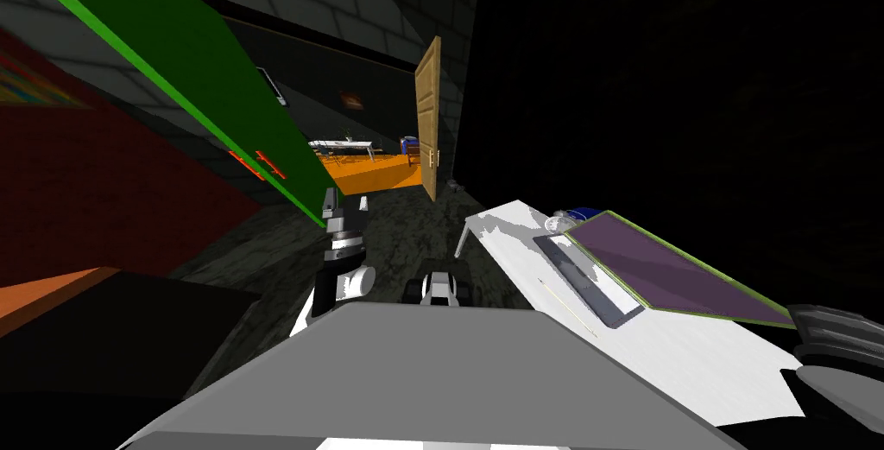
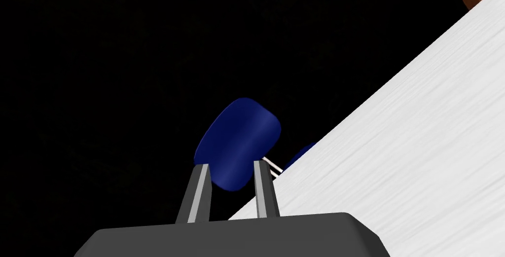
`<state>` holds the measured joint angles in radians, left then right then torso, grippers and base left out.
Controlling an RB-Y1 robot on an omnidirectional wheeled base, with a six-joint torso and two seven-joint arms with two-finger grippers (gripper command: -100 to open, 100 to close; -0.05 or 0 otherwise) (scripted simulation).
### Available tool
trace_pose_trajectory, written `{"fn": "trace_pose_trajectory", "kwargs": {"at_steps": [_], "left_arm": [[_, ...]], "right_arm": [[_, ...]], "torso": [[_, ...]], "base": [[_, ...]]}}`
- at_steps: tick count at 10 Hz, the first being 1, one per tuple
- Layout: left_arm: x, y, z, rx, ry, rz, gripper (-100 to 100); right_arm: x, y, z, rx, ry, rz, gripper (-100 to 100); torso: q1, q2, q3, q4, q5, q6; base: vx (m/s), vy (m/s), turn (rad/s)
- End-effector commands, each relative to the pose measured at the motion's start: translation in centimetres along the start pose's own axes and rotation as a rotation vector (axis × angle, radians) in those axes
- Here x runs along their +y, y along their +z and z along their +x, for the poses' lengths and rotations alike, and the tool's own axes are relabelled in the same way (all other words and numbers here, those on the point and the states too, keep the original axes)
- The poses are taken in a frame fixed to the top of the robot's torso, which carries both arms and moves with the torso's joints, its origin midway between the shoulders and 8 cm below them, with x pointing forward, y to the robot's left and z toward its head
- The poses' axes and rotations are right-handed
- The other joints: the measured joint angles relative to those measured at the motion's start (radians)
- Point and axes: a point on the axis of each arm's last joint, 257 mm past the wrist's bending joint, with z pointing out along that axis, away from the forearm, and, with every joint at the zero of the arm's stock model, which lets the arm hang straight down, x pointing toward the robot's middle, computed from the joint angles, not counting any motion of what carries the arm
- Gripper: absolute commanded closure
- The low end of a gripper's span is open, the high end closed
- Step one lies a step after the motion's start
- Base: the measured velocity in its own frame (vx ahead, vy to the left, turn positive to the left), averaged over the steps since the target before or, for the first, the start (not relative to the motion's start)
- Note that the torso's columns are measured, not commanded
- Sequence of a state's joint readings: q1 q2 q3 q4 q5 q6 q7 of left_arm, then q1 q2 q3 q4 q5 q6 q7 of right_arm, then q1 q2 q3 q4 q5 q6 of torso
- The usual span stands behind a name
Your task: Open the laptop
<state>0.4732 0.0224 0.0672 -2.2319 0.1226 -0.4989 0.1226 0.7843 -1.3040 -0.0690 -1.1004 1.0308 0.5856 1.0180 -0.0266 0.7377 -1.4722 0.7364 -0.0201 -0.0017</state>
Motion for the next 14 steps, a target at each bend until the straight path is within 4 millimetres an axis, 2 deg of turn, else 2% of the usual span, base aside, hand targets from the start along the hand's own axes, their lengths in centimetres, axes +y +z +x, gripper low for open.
{"fn": "trace_pose_trajectory", "kwargs": {"at_steps": [1,2,3,4,5,6,7,8,9,10,11,12,13,14], "left_arm": [[0.0,0.0,0.0,0.0,0.0,0.0,0],[0.0,0.0,0.0,0.0,0.0,0.0,0],[0.0,0.0,0.0,0.0,0.0,0.0,0],[0.0,0.0,0.0,0.0,0.0,0.0,0],[0.0,0.0,0.0,0.0,0.0,0.0,0],[0.0,0.0,0.0,0.0,0.0,0.0,0],[0.0,0.0,0.0,0.0,0.0,0.0,0],[0.0,0.0,0.0,0.0,0.0,0.0,0],[0.0,0.0,0.0,0.0,0.0,0.0,0],[0.0,0.0,0.0,0.0,0.0,0.0,0],[0.0,0.0,0.0,0.0,0.0,0.0,0],[0.0,0.0,0.0,0.0,0.0,0.0,0],[0.0,0.0,0.0,0.0,0.0,0.0,0],[0.0,0.0,0.0,0.0,0.0,0.0,0]], "right_arm": [[0.6,0.1,-3.7,-0.069,-0.03,-0.012,100],[0.4,0.1,-3.8,-0.069,-0.026,-0.009,100],[-0.5,0.4,-4.3,-0.069,-0.01,0.003,100],[-1.9,0.9,-4.9,-0.068,0.017,0.024,100],[-2.3,1.1,-5.1,-0.068,0.025,0.03,100],[-1.4,0.8,-7.4,-0.12,-0.036,0.016,100],[-3.6,1.4,-8.5,-0.123,0.001,0.046,100],[-5.1,1.8,-9.1,-0.123,0.028,0.068,100],[-5.1,1.8,-9.1,-0.123,0.028,0.068,100],[-4.5,1.5,-11.3,-0.171,-0.034,0.06,100],[-5.1,1.6,-11.9,-0.178,-0.025,0.068,100],[-6.7,2.0,-12.4,-0.177,0.001,0.09,100],[-8.4,2.3,-12.9,-0.175,0.026,0.112,100],[-8.0,1.9,-15.5,-0.231,-0.038,0.109,100]], "torso": [[0.001,-0.005,-0.003,-0.001,0.001,-0.003],[0.003,-0.007,-0.004,-0.003,-0.001,0.005],[0.002,-0.006,-0.003,-0.003,-0.004,0.006],[-0.001,-0.005,-0.002,-0.003,-0.005,-0.001],[0.0,-0.008,-0.004,-0.003,-0.003,-0.009],[0.002,-0.011,-0.006,-0.004,-0.002,-0.011],[0.001,-0.013,-0.007,-0.005,-0.004,0.0],[0.0,-0.011,-0.006,-0.006,-0.005,0.0],[0.0,-0.01,-0.006,-0.005,-0.004,-0.009],[0.002,-0.012,-0.007,-0.005,-0.002,-0.012],[0.003,-0.012,-0.007,-0.006,-0.003,0.0],[0.0,-0.01,-0.006,-0.006,-0.004,0.002],[-0.003,-0.009,-0.005,-0.006,-0.005,-0.003],[-0.001,-0.011,-0.007,-0.005,-0.002,-0.009]], "base": [[0.019,-0.024,-0.295],[0.055,-0.005,-0.278],[0.035,0.013,-0.119],[-0.003,0.01,-0.051],[-0.018,-0.001,0.001],[0.033,-0.009,-0.333],[0.056,0.004,-0.289],[0.022,0.011,-0.079],[-0.009,0.005,0.016],[0.035,0.005,-0.285],[0.053,0.015,-0.277],[0.026,0.012,-0.076],[-0.004,0.007,-0.014],[0.032,-0.006,-0.287]]}}
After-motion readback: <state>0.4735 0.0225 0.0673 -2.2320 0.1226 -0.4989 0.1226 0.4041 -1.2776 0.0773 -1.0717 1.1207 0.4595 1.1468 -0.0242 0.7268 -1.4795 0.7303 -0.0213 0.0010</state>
